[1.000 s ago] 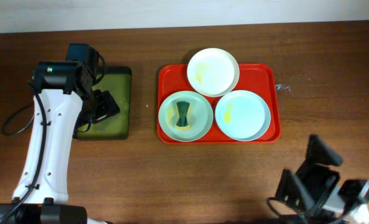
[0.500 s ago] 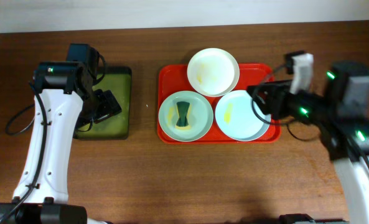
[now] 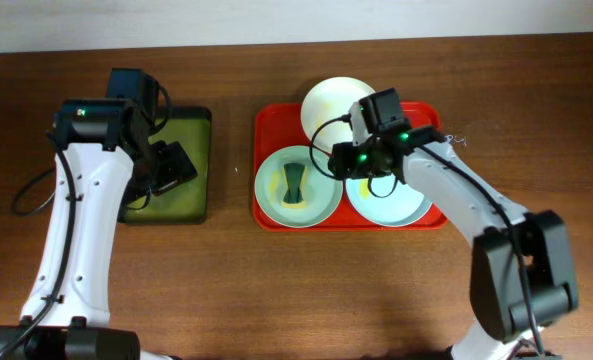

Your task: Clean dirty plates on tray and stack at the side

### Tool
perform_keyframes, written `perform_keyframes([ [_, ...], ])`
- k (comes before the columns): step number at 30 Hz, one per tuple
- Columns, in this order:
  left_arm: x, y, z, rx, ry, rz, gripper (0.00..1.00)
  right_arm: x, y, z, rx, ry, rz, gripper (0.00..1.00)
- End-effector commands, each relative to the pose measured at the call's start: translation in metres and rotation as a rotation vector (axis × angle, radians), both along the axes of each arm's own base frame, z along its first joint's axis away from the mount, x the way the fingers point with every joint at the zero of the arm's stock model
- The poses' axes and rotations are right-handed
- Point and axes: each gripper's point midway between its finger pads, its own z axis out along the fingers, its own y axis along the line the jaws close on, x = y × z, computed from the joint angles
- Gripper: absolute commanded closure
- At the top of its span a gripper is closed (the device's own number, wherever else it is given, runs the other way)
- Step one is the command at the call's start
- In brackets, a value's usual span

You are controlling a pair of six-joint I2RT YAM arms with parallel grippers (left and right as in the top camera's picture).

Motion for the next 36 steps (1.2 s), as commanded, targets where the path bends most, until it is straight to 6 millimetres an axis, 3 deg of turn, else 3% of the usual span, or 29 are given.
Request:
perform_keyframes([
  [1, 0.005, 0.000, 0.000, -0.006, -0.018, 0.005, 0.01, 0.000, 0.013, -0.011, -0.023, -0.006, 0.039, 0.50],
  [4, 0.006, -0.001, 0.000, -0.010, -0.024, 0.004, 0.01, -0.002, 0.022, -0.029, -0.032, 0.020, 0.059, 0.50],
  [8, 0.006, -0.002, 0.000, -0.013, -0.024, 0.004, 0.00, -0.005, 0.018, -0.051, -0.076, 0.056, 0.050, 0.50],
  [12, 0.006, -0.002, 0.000, -0.013, -0.024, 0.004, 0.01, -0.003, 0.012, -0.053, -0.107, 0.051, 0.037, 0.50],
  [15, 0.006, -0.002, 0.000, -0.013, -0.025, 0.004, 0.00, -0.003, 0.016, -0.047, -0.087, 0.046, 0.048, 0.50],
  [20, 0.007, -0.002, 0.001, -0.013, -0.028, 0.004, 0.01, 0.006, 0.021, -0.005, -0.054, -0.046, 0.067, 0.46],
  [22, 0.007, -0.002, 0.001, -0.013, -0.028, 0.004, 0.00, 0.014, 0.014, -0.002, -0.104, -0.096, 0.065, 0.41],
  [29, 0.008, -0.002, 0.001, -0.013, -0.032, 0.004, 0.01, 0.018, 0.009, -0.030, -0.175, -0.092, 0.122, 0.40],
  [36, 0.008, -0.002, 0.001, -0.013, -0.032, 0.004, 0.01, 0.010, 0.007, -0.053, -0.192, -0.026, 0.130, 0.40],
])
